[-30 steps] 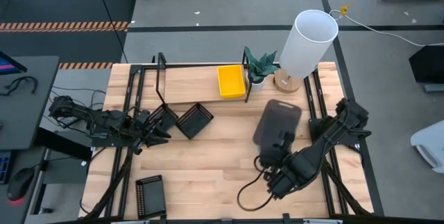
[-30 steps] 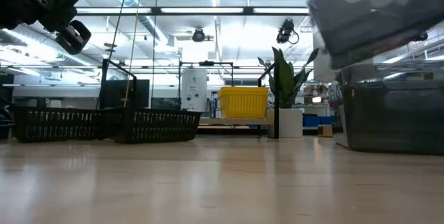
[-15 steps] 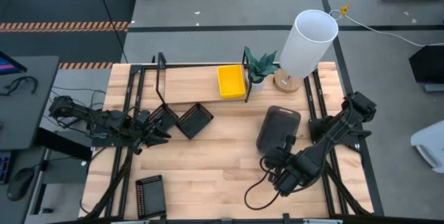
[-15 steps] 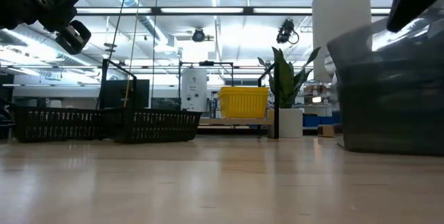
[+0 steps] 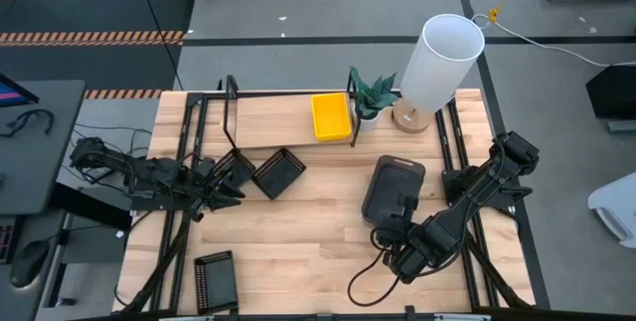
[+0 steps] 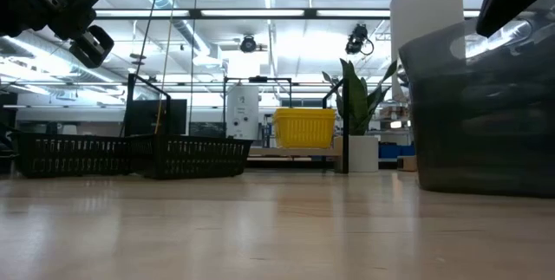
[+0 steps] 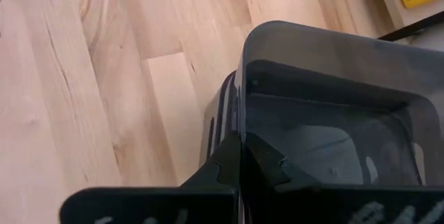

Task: Stack baskets on shelf by color
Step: Stack the left transparent black bin on the right transparent black bin, then put the stack of transparent black bins on the shelf

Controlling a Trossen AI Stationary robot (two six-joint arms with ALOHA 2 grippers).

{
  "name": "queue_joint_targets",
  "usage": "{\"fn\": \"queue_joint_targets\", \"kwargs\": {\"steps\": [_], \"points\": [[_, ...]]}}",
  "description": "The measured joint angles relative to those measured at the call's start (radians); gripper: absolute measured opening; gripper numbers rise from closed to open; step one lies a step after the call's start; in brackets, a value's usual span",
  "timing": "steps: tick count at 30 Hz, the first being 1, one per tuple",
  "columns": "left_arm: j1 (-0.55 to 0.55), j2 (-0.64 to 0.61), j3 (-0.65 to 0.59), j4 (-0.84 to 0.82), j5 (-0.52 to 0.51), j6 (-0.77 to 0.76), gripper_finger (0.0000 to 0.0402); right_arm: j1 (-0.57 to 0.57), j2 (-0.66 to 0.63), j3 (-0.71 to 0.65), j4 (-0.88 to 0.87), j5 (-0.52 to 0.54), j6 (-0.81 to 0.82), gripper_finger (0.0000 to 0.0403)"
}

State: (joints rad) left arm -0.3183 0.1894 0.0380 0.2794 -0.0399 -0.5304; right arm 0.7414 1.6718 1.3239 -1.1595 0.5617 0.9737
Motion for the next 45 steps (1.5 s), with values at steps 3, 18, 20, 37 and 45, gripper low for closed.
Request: {"fn": "queue_joint_targets", "kwargs": {"steps": [3, 18, 20, 37, 45], "points": [[0.0, 0.0, 0.0, 0.0, 0.0, 0.0, 0.0117, 0.0, 0.0, 0.0, 0.0, 0.0, 0.0, 0.0009], [0.0, 0.0, 0.0, 0.0, 0.0, 0.0, 0.0117, -0.001, -0.014, 0.0, -0.008, -0.02, 0.055, 0.0084], [0.0, 0.0, 0.0, 0.0, 0.0, 0.0, 0.0117, -0.001, -0.034, 0.0, -0.014, -0.021, 0.069, 0.0095], [0.0, 0.0, 0.0, 0.0, 0.0, 0.0, 0.0117, 0.024, -0.187, -0.144, 0.163, 0.083, 0.087, 0.01], [0.0, 0.0, 0.0, 0.0, 0.0, 0.0, 0.0117, -0.058, -0.184, -0.125, 0.276, -0.065, 0.048, 0.0131]]}}
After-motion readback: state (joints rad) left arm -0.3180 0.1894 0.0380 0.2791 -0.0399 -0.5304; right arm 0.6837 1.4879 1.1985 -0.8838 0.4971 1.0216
